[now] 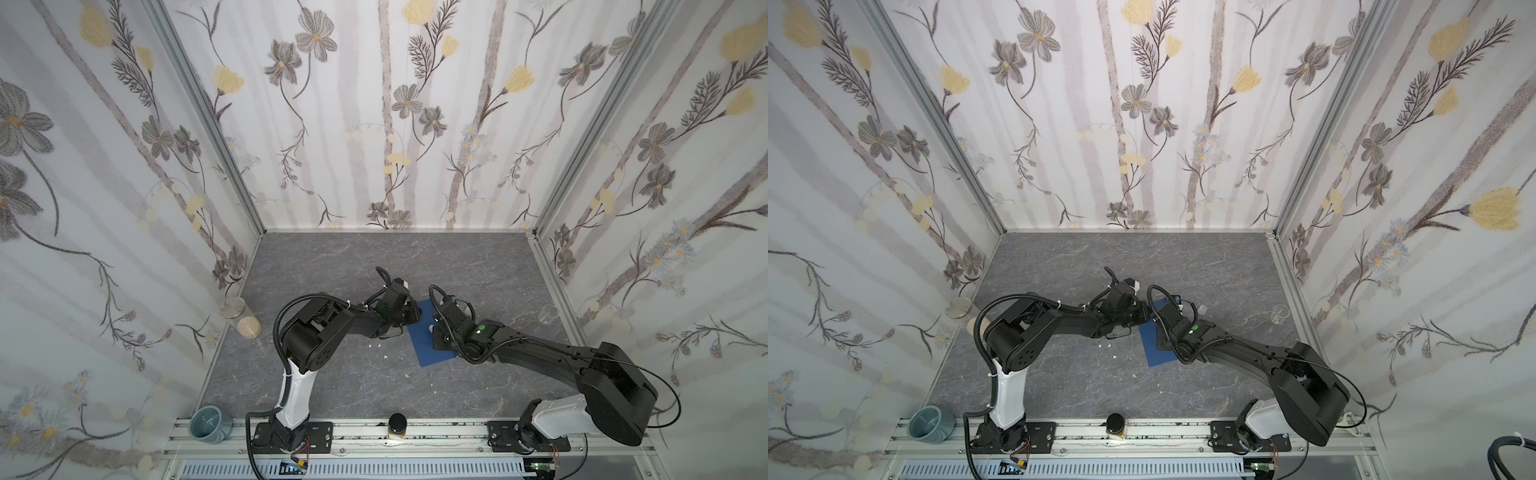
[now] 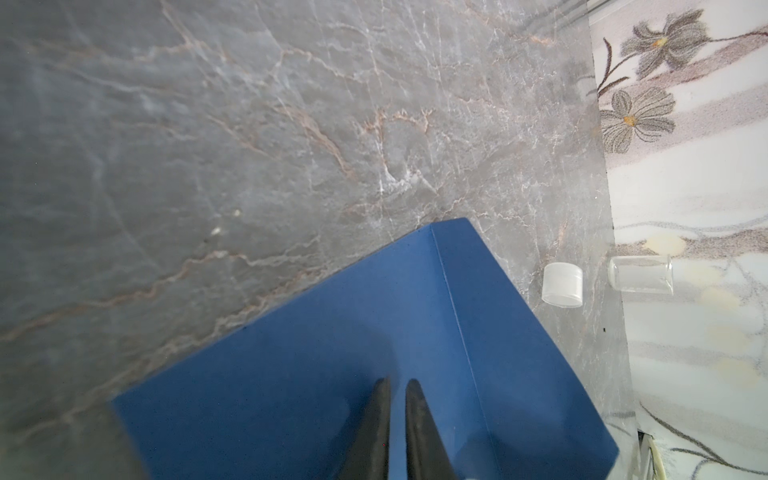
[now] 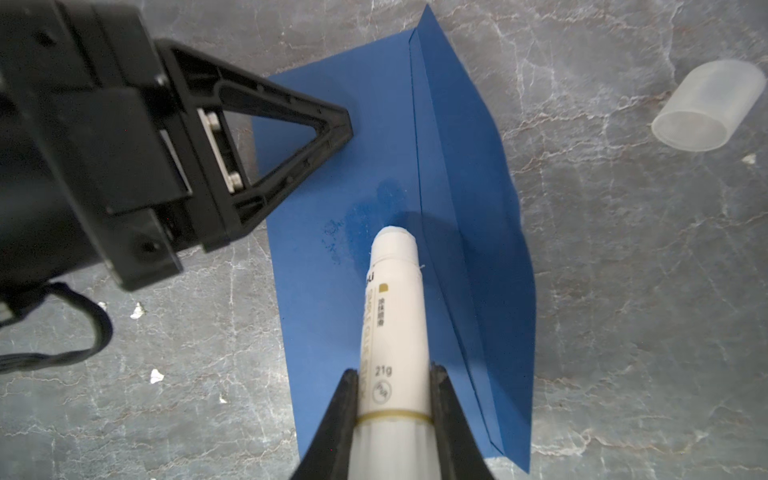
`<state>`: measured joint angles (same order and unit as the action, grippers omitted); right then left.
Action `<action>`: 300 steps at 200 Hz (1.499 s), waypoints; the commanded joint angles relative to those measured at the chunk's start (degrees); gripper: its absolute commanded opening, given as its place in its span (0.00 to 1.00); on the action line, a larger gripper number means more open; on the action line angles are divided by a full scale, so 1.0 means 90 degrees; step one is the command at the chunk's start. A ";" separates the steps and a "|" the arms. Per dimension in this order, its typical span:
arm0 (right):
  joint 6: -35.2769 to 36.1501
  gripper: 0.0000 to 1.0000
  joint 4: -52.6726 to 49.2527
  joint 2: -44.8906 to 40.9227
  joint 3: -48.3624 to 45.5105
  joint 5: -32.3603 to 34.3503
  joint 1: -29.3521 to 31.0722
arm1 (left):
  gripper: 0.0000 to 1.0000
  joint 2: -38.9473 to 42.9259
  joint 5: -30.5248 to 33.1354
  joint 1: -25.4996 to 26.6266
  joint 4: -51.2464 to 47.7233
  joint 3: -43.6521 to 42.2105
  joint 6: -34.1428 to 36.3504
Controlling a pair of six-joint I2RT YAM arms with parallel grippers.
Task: Place the letter into the envelope and seal it
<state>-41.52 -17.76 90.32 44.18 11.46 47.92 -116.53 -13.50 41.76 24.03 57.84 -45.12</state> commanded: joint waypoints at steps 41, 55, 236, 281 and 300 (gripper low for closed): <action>0.0038 0.00 0.0371 0.0568 0.0232 0.0018 0.0015 | 0.13 -0.0123 0.0090 0.0008 -0.1206 -0.0066 -0.0014; 0.0080 0.00 0.0401 0.0707 0.0312 0.0065 -0.0010 | 0.13 -0.0127 0.0084 0.0009 -0.1206 -0.0066 -0.0020; 0.0229 0.00 -0.0322 -0.1956 -0.0043 0.0735 -0.0061 | 0.22 0.0836 0.0348 0.0000 -0.1458 0.0912 0.0010; 0.0617 0.00 -0.0169 -0.2723 -0.0368 0.1258 -0.0061 | 0.27 0.1459 0.0196 -0.0118 -0.1498 0.1255 -0.0249; 0.0913 0.00 0.0184 -0.3132 -0.0525 0.1420 -0.0061 | 0.32 0.1896 0.0008 -0.0284 -0.1489 0.1260 -0.0491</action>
<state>-36.95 -20.51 65.30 40.77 20.12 47.40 -103.26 -11.75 40.47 10.52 68.51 -46.74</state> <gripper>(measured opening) 0.206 0.296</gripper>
